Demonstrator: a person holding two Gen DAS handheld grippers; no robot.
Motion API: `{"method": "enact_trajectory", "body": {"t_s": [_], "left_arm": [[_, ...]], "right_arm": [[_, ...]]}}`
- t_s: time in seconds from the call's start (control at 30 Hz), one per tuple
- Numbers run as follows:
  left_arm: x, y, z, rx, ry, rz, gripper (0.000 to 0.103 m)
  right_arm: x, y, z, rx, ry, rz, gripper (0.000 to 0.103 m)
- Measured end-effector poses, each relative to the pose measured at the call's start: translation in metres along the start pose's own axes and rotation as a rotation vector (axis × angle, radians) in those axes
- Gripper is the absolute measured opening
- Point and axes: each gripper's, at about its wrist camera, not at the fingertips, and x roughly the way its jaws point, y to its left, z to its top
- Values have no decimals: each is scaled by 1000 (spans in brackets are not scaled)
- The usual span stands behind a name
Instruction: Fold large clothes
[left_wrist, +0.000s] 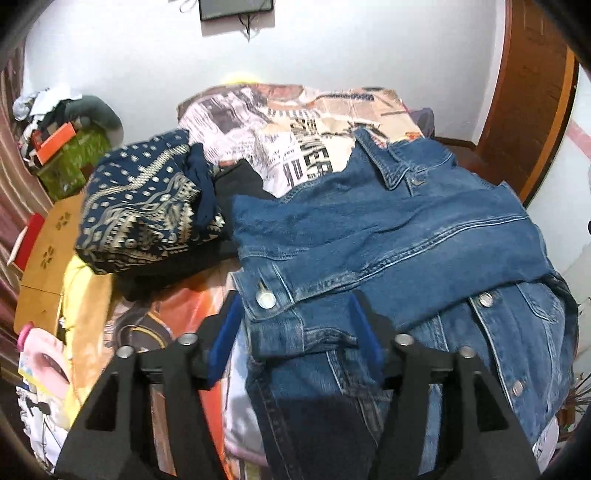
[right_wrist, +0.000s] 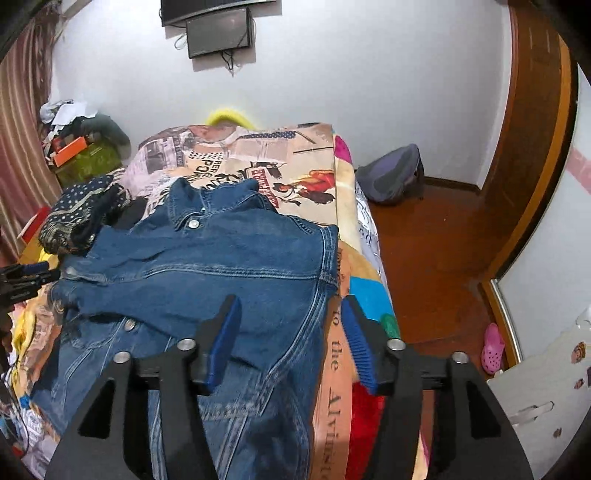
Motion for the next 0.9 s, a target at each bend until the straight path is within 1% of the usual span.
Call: {"method": "enact_trajectory", "body": {"t_s": [0.03,0.07,0.17,0.23,0.37,0.5,0.6,0.67,0.73,0.8,0.9], "left_arm": [[-6,0,-2,3,-9,5,64],[-13,0,-5,9,-15,9,68],[-24,1,-13,16,-14,31,83],[-30,3,-22,26,-17,47,84],[-31,7,-46,38,32,39,84],[-23,14,-74,27,97,27,84],[-15,21,-94,-2,156,9,84],[-9,25,-105,-30,191,-14,84],[-5,29,-116,-73,223,-54,84],[1,31,-124,-115,257,-115,84],[9,31,-134,-153,298,-166,84]], "right_arm": [[-2,3,-3,-7,0,-5,57],[-4,4,-5,-14,1,-9,59],[-9,10,-15,-34,1,-27,61],[-10,12,-23,-37,13,-34,61],[-9,15,-41,-28,56,-35,61],[-9,16,-60,7,90,-10,61],[-10,16,-73,29,109,-1,61],[-8,15,-82,35,128,-8,61],[-4,11,-92,54,155,-8,61],[2,3,-102,112,182,15,61],[12,-6,-119,197,236,47,61]]}}
